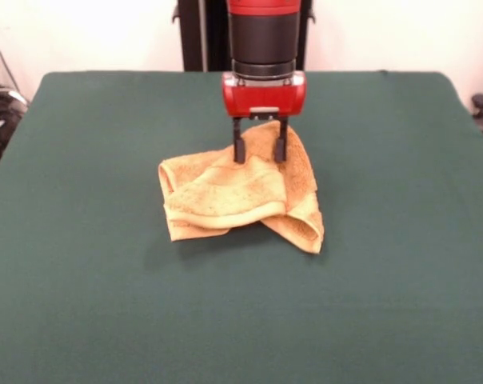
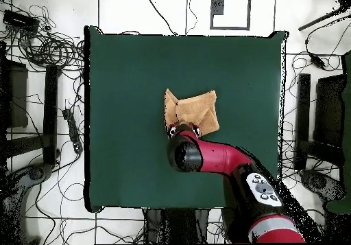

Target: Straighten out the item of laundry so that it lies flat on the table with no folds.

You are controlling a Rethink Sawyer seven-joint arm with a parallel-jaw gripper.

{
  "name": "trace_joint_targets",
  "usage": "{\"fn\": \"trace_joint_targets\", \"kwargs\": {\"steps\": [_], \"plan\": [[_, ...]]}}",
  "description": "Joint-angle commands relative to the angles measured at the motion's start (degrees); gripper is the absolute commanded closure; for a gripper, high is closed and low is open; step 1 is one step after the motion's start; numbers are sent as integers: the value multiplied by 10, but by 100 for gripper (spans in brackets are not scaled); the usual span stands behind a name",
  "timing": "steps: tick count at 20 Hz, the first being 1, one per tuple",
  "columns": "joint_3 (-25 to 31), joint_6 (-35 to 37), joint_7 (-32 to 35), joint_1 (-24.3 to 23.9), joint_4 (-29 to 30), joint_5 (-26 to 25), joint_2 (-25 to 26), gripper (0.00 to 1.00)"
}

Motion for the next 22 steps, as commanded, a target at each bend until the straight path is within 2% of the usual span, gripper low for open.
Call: {"fn": "trace_joint_targets", "kwargs": {"steps": [1,9,12,15,22], "plan": [[-4,18,89,22,55,-6,30,0],[7,51,68,5,58,-9,23,0],[22,35,68,-10,65,-13,21,0],[17,59,65,-5,59,-6,20,0],[31,65,62,-17,64,-3,18,0]]}}
